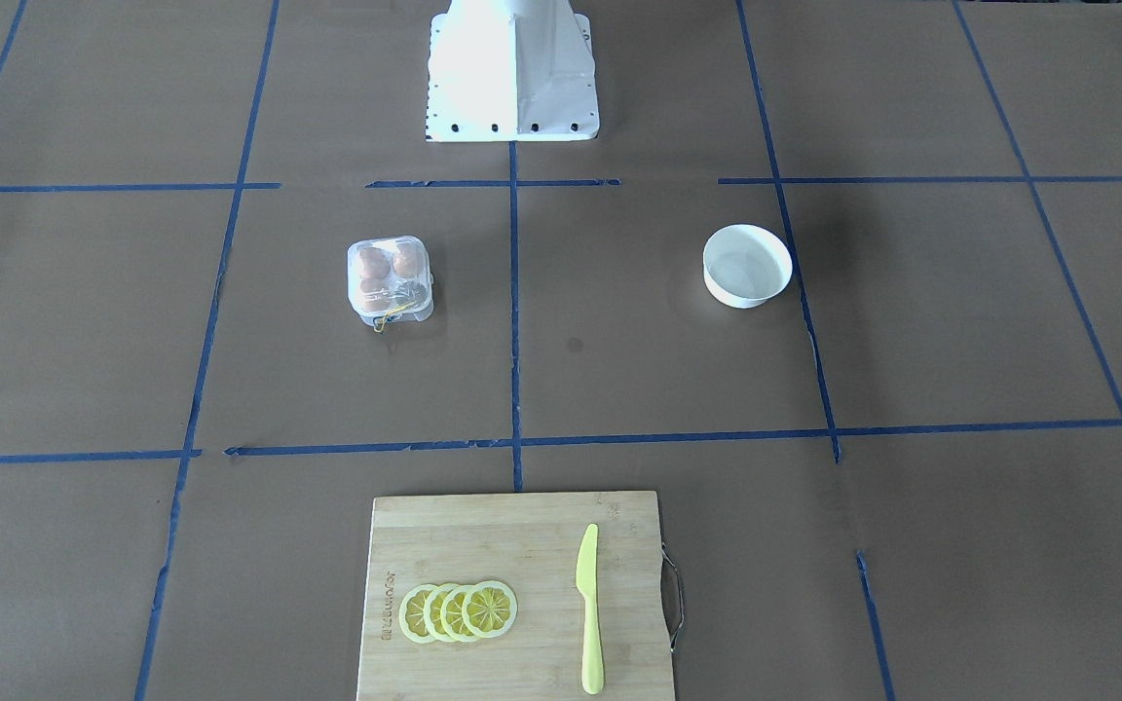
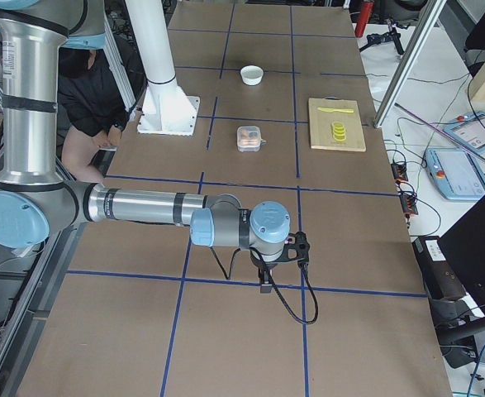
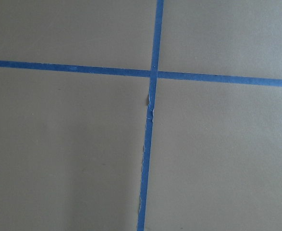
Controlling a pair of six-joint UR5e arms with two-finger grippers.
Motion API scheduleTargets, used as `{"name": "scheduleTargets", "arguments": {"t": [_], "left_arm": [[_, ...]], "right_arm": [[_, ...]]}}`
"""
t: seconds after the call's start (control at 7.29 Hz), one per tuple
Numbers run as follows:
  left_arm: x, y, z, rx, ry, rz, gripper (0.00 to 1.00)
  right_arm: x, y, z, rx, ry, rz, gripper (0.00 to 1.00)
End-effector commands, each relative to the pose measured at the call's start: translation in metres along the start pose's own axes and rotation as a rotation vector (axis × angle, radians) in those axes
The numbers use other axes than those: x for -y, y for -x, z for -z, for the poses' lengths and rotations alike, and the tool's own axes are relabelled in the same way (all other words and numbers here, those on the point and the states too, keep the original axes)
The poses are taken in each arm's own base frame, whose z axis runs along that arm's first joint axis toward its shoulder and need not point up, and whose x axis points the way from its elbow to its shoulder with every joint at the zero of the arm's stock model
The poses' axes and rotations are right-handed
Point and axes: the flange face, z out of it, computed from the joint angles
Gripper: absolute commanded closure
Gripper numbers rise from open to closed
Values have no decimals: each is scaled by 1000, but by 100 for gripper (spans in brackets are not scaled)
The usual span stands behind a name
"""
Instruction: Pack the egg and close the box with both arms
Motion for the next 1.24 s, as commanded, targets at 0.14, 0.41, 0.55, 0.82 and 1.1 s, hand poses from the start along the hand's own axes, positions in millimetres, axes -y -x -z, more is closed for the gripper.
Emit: {"name": "scheduleTargets", "arguments": {"t": [0.14, 0.41, 0.55, 0.82, 1.1], "left_arm": [[-3, 14, 18, 18, -60, 52, 0], [-3, 14, 18, 18, -61, 69, 0], [-3, 14, 18, 18, -61, 69, 0], [-2, 14, 18, 18, -62, 68, 0], [-3, 14, 18, 18, -61, 69, 0]], "right_arm": [[0, -1, -1, 2, -1, -4, 0], [0, 0, -1, 3, -1, -5, 0], [0, -1, -1, 2, -1, -5, 0], [1, 2, 2, 3, -7, -3, 0], [1, 1, 2, 3, -6, -3, 0]]}}
